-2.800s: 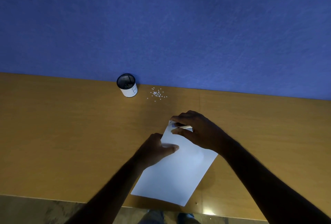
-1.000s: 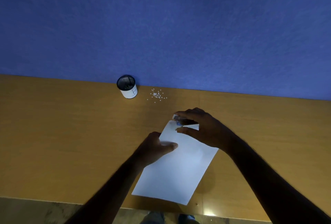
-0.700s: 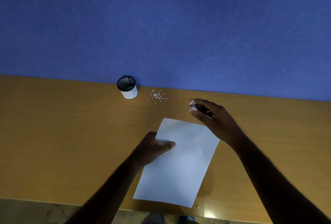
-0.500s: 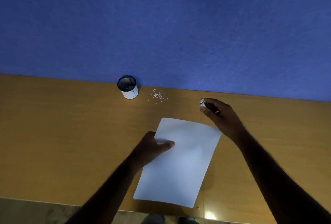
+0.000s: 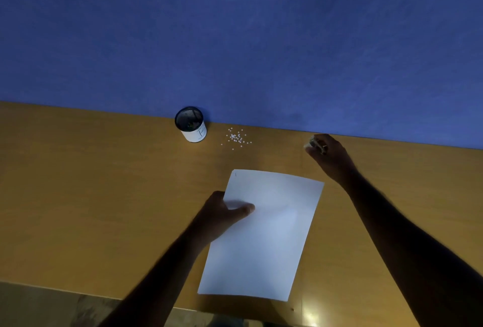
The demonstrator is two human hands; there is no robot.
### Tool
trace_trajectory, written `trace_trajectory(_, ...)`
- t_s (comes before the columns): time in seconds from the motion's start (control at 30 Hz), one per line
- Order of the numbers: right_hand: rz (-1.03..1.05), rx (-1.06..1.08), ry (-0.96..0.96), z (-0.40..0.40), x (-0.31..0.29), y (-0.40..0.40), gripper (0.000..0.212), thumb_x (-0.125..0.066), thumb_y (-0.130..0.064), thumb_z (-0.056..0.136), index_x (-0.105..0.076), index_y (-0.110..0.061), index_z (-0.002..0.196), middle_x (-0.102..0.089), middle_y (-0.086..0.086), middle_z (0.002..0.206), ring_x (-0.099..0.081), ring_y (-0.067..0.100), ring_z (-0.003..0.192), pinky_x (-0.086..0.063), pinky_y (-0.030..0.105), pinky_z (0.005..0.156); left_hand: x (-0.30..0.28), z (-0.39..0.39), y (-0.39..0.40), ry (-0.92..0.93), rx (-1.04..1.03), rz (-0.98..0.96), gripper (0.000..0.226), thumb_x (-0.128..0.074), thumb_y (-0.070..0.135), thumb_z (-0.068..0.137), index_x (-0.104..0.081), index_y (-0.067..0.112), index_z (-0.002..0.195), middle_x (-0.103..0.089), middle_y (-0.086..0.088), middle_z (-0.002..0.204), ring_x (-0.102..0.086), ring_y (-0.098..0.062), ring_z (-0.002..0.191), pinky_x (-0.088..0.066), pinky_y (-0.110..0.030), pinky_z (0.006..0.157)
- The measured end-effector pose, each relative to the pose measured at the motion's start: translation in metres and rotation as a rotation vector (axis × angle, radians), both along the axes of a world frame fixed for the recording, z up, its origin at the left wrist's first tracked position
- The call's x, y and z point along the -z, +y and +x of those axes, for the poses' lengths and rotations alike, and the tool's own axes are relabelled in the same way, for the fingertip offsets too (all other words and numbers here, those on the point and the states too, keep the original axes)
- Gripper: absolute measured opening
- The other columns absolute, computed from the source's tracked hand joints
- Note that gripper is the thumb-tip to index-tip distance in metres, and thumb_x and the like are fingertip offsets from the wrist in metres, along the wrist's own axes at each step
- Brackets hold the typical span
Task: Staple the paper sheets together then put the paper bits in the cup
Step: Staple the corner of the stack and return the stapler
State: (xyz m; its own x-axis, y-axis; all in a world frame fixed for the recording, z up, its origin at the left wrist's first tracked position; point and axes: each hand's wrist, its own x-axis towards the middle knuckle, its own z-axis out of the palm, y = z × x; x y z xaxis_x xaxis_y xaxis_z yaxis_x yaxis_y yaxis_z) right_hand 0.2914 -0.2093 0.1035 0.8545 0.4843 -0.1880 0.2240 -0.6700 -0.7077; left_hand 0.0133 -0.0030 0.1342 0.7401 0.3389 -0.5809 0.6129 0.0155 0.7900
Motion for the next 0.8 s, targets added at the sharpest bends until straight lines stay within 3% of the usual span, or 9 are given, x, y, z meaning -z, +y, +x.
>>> trace_trajectory(0.13, -0.111, -0.061, -0.086, 0.031, 0.027, -0.001, 0.037, -0.064, -0.039, 0.099, -0.058, -0.018, 0.128, -0.068, 0.0, 0.116, -0.068, 0.018, 0.104, -0.055, 0.037, 0.083, 0.001, 0.004, 0.0, -0.001, 0.0, -0.022, 0.023, -0.087, 0.042, 0.088, -0.073, 0.034, 0.104, -0.08, 0.022, 0.093, -0.077, 0.0, 0.089, -0.066, -0.022, 0.077)
trace_trajectory(0.2, -0.189, -0.099, -0.168, 0.041, 0.036, -0.001, 0.036, -0.064, -0.038, 0.099, -0.058, -0.018, 0.129, -0.069, 0.006, 0.118, -0.069, 0.021, 0.106, -0.059, 0.046, 0.087, 0.001, 0.006, 0.0, 0.001, -0.003, -0.029, 0.022, -0.087, 0.042, 0.088, -0.075, 0.034, 0.104, -0.08, 0.022, 0.096, -0.077, 0.001, 0.089, -0.067, -0.026, 0.081)
trace_trajectory(0.3, -0.282, -0.149, -0.266, 0.053, 0.049, 0.005, 0.032, -0.064, -0.031, 0.1, -0.061, -0.017, 0.129, -0.069, 0.01, 0.12, -0.068, 0.026, 0.107, -0.054, 0.052, 0.094, 0.005, 0.009, 0.002, 0.0, -0.008, -0.032, 0.027, -0.087, 0.041, 0.088, -0.078, 0.03, 0.111, -0.082, 0.014, 0.103, -0.079, -0.006, 0.095, -0.066, -0.033, 0.086)
trace_trajectory(0.5, -0.42, -0.193, -0.386, 0.073, 0.091, 0.012, 0.028, -0.065, -0.032, 0.098, -0.065, -0.025, 0.125, -0.068, 0.006, 0.128, -0.067, 0.033, 0.112, -0.038, 0.05, 0.104, 0.006, 0.016, 0.002, 0.004, -0.003, -0.029, 0.017, -0.085, 0.037, 0.091, -0.077, 0.032, 0.105, -0.081, 0.02, 0.1, -0.078, -0.001, 0.093, -0.06, -0.018, 0.076)
trace_trajectory(0.8, -0.539, -0.236, -0.573, 0.088, 0.123, 0.02, 0.038, -0.067, -0.033, 0.095, -0.061, -0.026, 0.131, -0.063, 0.004, 0.135, -0.063, 0.028, 0.117, -0.033, 0.049, 0.105, 0.014, 0.02, 0.001, 0.035, -0.022, -0.046, 0.016, -0.085, 0.032, 0.092, -0.078, 0.028, 0.106, -0.082, 0.018, 0.099, -0.078, -0.002, 0.094, -0.058, -0.014, 0.073)
